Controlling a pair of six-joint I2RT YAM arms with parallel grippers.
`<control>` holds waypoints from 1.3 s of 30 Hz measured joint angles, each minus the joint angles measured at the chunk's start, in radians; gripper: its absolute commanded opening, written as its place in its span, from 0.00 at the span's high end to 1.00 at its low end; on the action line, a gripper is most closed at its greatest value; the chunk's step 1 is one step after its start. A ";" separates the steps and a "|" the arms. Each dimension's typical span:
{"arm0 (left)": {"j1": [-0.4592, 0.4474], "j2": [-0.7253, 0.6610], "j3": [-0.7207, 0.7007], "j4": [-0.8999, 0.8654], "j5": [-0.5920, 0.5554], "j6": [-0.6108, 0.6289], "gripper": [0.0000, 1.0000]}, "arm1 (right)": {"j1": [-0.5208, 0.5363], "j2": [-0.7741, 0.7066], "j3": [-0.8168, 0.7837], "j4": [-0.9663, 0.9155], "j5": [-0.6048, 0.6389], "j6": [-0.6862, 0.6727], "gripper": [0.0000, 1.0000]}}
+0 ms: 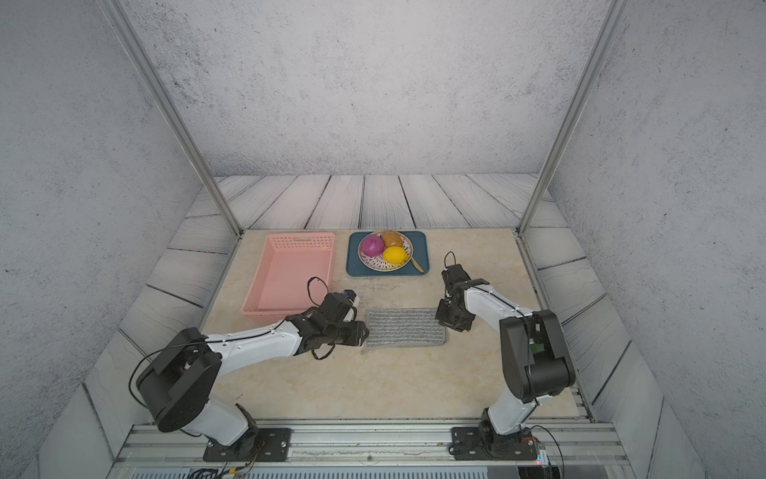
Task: Fold the square dishcloth
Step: Smooth out the cleaning item at the center of the board, then fold the cleaning item at the center of the board.
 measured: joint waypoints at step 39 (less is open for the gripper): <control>0.004 0.085 0.017 -0.009 0.032 -0.095 0.55 | -0.010 -0.085 -0.015 -0.095 0.121 -0.079 1.00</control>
